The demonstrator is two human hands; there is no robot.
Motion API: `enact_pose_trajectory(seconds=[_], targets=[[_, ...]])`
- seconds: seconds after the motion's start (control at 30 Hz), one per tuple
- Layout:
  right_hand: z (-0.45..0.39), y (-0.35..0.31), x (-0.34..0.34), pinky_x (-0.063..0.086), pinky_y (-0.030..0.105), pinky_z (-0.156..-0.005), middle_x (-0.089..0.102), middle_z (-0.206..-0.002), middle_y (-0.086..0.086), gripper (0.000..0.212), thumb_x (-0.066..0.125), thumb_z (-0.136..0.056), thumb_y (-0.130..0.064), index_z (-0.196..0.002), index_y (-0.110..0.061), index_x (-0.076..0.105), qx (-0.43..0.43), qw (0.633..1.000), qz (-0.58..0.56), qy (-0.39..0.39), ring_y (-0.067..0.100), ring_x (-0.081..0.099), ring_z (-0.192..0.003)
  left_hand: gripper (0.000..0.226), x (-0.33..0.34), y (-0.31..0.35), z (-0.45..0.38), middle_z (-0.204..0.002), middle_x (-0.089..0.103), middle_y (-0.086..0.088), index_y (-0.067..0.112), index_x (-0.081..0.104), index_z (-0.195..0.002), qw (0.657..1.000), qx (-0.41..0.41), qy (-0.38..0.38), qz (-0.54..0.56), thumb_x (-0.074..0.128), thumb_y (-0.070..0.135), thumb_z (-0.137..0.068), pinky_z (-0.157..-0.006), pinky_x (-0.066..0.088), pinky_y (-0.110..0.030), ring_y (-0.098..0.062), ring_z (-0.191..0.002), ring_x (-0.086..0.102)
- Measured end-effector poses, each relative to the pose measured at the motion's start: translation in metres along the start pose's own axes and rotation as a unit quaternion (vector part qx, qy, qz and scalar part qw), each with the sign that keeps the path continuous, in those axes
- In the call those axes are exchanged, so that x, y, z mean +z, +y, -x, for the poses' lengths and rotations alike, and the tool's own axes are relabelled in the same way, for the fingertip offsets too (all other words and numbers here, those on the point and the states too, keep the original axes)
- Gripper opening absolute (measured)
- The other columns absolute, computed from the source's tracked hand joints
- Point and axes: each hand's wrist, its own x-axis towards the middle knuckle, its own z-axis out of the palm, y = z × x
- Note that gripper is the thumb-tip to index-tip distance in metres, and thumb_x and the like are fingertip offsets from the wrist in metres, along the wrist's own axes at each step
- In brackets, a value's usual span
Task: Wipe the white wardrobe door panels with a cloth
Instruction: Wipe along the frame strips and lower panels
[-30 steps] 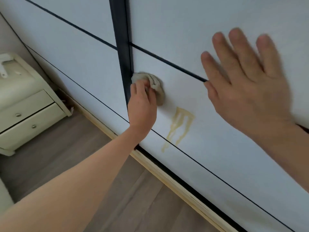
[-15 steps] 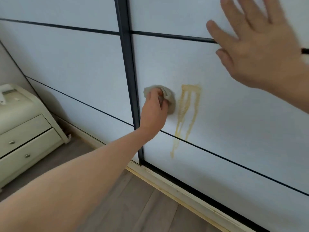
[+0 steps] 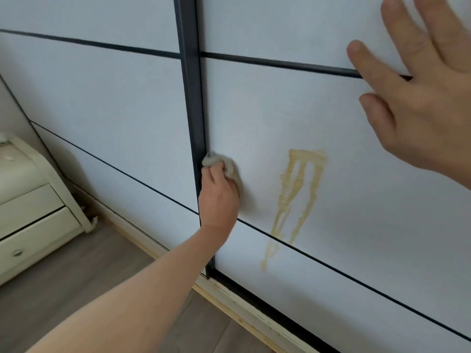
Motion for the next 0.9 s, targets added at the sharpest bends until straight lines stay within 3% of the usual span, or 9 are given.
enact_pose_trajectory(seconds=[0.07,0.17,0.23,0.33,0.47,0.63,0.77,0.83,0.9], targets=[[0.0,-0.002,-0.001,0.017,0.071,-0.119,0.009,-0.169,0.02,0.055,0.032,-0.109,-0.033,-0.161,-0.015,0.024,-0.001,1.0,-0.001,0.001,0.038,0.003,-0.157,0.025,0.005,-0.01,0.024,-0.107,0.052,-0.023,-0.004,0.048,-0.117,0.997,-0.035,-0.053,-0.031,0.038,0.006,-0.095,-0.056,0.055,-0.043,-0.034,-0.077,0.056],[-0.001,-0.005,-0.005,0.015,0.071,-0.119,0.017,-0.167,0.023,0.054,0.037,-0.108,-0.031,-0.159,-0.011,0.031,-0.011,0.998,0.03,0.045,0.043,0.014,-0.155,0.021,-0.009,0.0,0.02,-0.113,0.05,-0.019,0.0,0.045,-0.117,0.991,-0.1,-0.089,-0.008,0.043,0.005,-0.097,-0.057,0.046,-0.038,-0.033,-0.077,0.057],[-0.001,-0.007,-0.007,0.016,0.068,-0.121,0.022,-0.166,0.024,0.053,0.039,-0.108,-0.03,-0.157,-0.009,0.036,-0.013,0.997,0.059,0.053,0.044,0.018,-0.154,0.015,-0.031,0.028,-0.004,-0.117,0.049,-0.012,0.007,0.045,-0.113,0.993,-0.093,-0.06,0.039,0.042,0.011,-0.099,-0.059,0.043,-0.037,-0.034,-0.079,0.056],[-0.001,-0.008,-0.009,0.019,0.061,-0.123,0.032,-0.162,0.024,0.049,0.043,-0.106,-0.024,-0.152,-0.007,0.044,-0.008,0.995,0.06,0.082,0.043,0.027,-0.151,0.01,-0.068,0.087,-0.069,-0.115,0.048,0.0,0.015,0.051,-0.109,0.992,-0.029,0.016,0.123,0.045,0.018,-0.102,-0.065,0.043,-0.033,-0.019,-0.08,0.053],[0.003,0.01,-0.02,0.033,0.055,-0.119,0.043,-0.155,0.025,0.044,0.05,-0.102,-0.02,-0.142,-0.002,0.055,-0.058,0.994,0.024,0.093,0.042,0.042,-0.144,0.014,-0.081,0.108,-0.103,-0.11,0.053,-0.001,0.015,0.055,-0.108,0.986,0.019,0.053,0.156,0.049,0.026,-0.101,-0.066,0.041,-0.03,-0.012,-0.077,0.048],[0.03,0.04,-0.018,0.008,0.054,-0.126,0.02,-0.167,0.022,0.063,0.048,-0.104,-0.039,-0.158,-0.008,0.035,-0.092,0.991,0.077,0.057,0.04,0.018,-0.155,0.011,-0.027,0.033,0.007,-0.111,0.052,-0.006,0.016,0.047,-0.107,0.989,-0.075,-0.09,0.089,0.047,0.026,-0.104,-0.053,0.034,-0.03,-0.019,-0.067,0.05],[0.027,0.032,-0.019,0.007,0.055,-0.126,0.016,-0.168,0.022,0.064,0.043,-0.106,-0.041,-0.16,-0.009,0.029,-0.092,0.991,0.089,0.044,0.04,0.016,-0.155,0.003,-0.009,0.014,0.069,-0.104,0.055,-0.011,0.016,0.04,-0.103,0.968,-0.115,-0.212,0.065,0.043,0.018,-0.104,-0.046,0.028,-0.024,-0.018,-0.059,0.049],[0.028,0.034,-0.022,0.011,0.057,-0.126,0.017,-0.167,0.023,0.063,0.041,-0.107,-0.042,-0.16,-0.009,0.03,-0.087,0.99,0.099,0.041,0.04,0.017,-0.155,0.008,-0.013,0.027,0.062,-0.098,0.054,-0.009,0.022,0.038,-0.099,0.972,-0.093,-0.201,0.079,0.043,0.017,-0.102,-0.048,0.032,-0.029,-0.022,-0.062,0.05],[0.029,0.033,-0.024,0.014,0.058,-0.125,0.019,-0.167,0.023,0.061,0.04,-0.107,-0.041,-0.159,-0.009,0.032,-0.08,0.99,0.105,0.038,0.04,0.019,-0.155,0.005,-0.027,0.062,0.027,-0.096,0.054,-0.004,0.023,0.042,-0.099,0.983,-0.04,-0.129,0.126,0.045,0.02,-0.101,-0.053,0.041,-0.035,-0.022,-0.067,0.053]])
